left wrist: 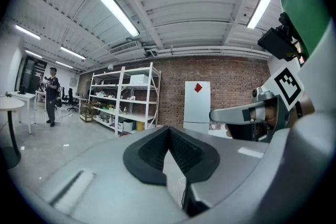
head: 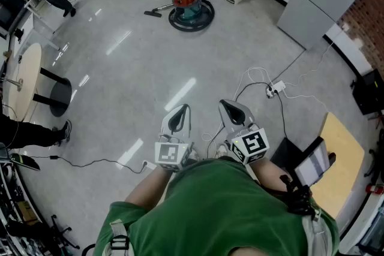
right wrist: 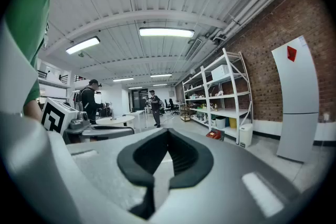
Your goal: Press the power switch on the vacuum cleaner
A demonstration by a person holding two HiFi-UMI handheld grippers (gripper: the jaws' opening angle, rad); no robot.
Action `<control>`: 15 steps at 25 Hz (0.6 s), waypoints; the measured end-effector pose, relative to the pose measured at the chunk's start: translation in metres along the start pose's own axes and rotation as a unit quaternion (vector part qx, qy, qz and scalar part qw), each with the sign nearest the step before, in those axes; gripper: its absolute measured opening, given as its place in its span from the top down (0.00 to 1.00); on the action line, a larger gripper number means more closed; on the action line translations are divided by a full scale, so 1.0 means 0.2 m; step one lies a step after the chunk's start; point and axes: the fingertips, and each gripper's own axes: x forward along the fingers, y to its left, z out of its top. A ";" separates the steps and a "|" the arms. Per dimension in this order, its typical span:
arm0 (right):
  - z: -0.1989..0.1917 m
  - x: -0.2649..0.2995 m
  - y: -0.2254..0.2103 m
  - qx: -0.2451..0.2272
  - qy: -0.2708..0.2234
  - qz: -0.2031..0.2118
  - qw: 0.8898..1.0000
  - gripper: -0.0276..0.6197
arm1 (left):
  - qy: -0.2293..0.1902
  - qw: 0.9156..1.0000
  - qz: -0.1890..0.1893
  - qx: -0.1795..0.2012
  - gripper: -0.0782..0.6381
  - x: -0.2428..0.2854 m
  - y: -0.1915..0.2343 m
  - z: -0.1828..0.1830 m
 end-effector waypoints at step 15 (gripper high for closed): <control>-0.01 -0.02 -0.03 0.002 0.000 -0.010 1.000 0.95 | 0.000 1.000 0.002 -0.010 0.88 0.02 -0.02 0.00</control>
